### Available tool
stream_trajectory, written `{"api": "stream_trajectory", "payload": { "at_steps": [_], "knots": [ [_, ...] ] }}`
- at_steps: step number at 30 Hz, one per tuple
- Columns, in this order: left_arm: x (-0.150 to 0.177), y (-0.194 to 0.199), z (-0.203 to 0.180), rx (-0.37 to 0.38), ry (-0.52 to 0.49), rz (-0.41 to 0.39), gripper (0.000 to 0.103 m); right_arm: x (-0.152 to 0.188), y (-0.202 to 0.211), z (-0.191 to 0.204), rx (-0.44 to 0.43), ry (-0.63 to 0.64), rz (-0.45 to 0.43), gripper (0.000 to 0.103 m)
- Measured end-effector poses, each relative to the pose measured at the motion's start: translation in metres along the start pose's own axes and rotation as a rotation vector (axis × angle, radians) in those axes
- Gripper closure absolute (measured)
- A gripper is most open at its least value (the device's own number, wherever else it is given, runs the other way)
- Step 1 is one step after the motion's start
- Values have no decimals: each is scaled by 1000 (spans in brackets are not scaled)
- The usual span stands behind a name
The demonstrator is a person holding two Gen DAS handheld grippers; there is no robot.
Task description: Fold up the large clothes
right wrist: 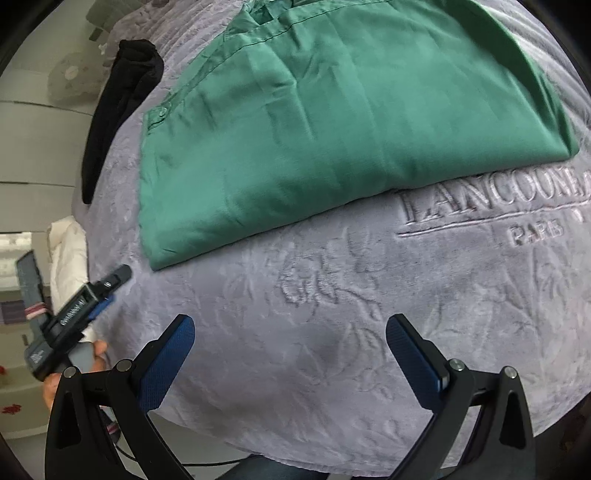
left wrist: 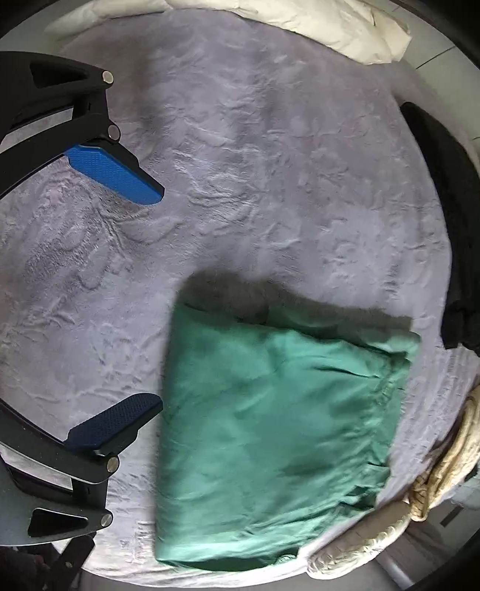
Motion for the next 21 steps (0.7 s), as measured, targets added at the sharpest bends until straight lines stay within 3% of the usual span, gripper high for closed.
{"api": "stream_trajectory", "payload": {
  "at_steps": [11,21],
  "knots": [
    [-86,-101,-22,-55,-26,-2,0,13,-24,2,-100,-118,61,0],
    [-165,-186,-84,-45,-96,5,0,11,-42,11,-146,-156,90,0]
  ]
}}
Point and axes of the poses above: each gripper's, at about its wrist camera, not at the fingertips, and y roughly against the way its jaws point, z to its left, x to its underside, the point moved 2 cm from there along -y, roughly the way its jaws point, and after that the axes turned 5 degrees about -y, right-handed, at the moved point
